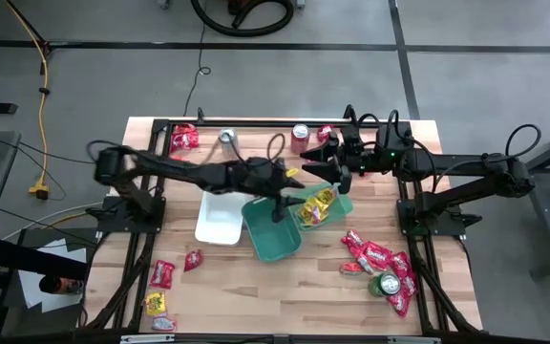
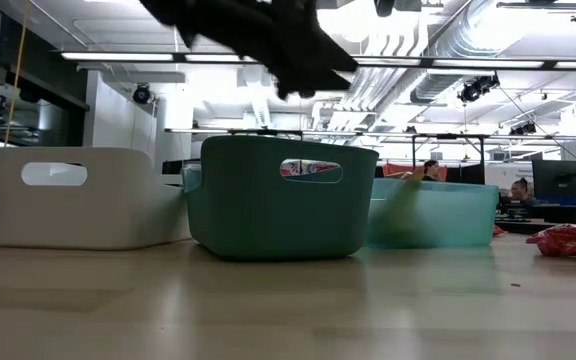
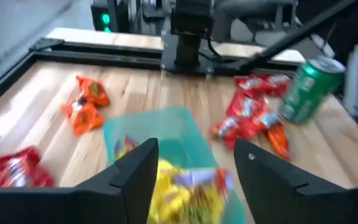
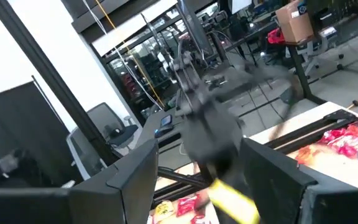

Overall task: Sort candy
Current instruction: Put the yellow candy into the green transparent bin

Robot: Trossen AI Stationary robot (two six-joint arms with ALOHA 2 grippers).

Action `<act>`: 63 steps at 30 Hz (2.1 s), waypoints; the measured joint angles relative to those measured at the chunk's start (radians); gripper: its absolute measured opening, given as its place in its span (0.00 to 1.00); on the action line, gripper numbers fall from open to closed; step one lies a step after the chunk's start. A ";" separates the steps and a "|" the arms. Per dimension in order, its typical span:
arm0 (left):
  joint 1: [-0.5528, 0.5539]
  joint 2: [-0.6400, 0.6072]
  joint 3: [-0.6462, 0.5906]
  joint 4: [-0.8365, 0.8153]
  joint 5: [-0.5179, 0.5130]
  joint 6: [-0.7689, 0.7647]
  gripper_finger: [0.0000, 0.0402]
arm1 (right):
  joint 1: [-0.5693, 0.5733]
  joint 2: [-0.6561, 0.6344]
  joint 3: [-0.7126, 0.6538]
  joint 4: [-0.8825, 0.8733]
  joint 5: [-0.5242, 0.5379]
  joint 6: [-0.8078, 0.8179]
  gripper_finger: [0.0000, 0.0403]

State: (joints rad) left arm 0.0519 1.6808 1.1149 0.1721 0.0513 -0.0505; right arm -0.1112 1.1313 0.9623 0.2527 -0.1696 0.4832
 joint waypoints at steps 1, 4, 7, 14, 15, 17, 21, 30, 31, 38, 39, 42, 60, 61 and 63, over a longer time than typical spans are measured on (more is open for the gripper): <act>0.004 -0.042 0.000 -0.063 0.019 0.000 0.51 | 0.000 0.000 0.000 0.000 0.000 -0.010 0.55; 0.015 -0.168 -0.006 -0.223 0.079 -0.020 0.51 | 0.000 0.000 0.000 0.000 0.001 -0.031 0.55; 0.002 -0.292 -0.069 -0.262 0.092 -0.070 0.50 | 0.000 0.000 0.000 -0.003 0.004 -0.056 0.55; -0.121 -0.540 -0.280 -0.326 0.093 -0.297 0.48 | 0.000 0.000 0.000 -0.010 0.005 -0.084 0.55; -0.152 -0.568 -0.295 -0.378 0.093 -0.343 0.48 | 0.000 0.000 0.000 -0.015 0.005 -0.084 0.55; -0.227 -0.613 -0.303 -0.528 0.109 -0.436 0.47 | 0.000 0.000 0.000 -0.026 0.005 -0.084 0.55; -0.399 -0.640 -0.303 -0.839 0.155 -0.606 0.46 | 0.000 0.000 0.000 -0.061 0.005 -0.101 0.55; -0.825 -0.530 -0.303 -0.926 0.263 -1.008 0.46 | 0.000 0.001 0.000 -0.152 0.081 -0.178 0.55; -0.866 -0.512 -0.303 -0.901 0.261 -1.038 0.46 | -0.001 0.001 0.000 -0.159 0.096 -0.179 0.55; -1.065 -0.322 -0.302 -0.800 0.214 -1.159 0.46 | -0.022 0.001 0.000 -0.207 0.108 -0.189 0.55; -1.080 -0.296 -0.302 -0.807 0.213 -1.168 0.46 | -0.026 0.001 0.000 -0.214 0.108 -0.189 0.55; -1.105 -0.229 -0.303 -0.805 0.212 -1.179 0.46 | -0.035 0.001 0.000 -0.232 0.108 -0.188 0.55; -1.126 -0.023 -0.297 -0.801 0.275 -1.276 0.43 | -0.040 0.001 0.000 -0.272 0.107 -0.186 0.55; -1.126 -0.023 -0.297 -0.801 0.277 -1.276 0.41 | -0.040 0.001 0.000 -0.272 0.107 -0.186 0.55; -1.125 -0.036 -0.301 -0.798 0.271 -1.274 0.31 | -0.040 0.001 0.000 -0.272 0.107 -0.188 0.55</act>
State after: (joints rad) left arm -1.0728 1.6447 0.8143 -0.6262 0.3226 -1.3250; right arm -0.1509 1.1320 0.9623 -0.0193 -0.0628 0.2957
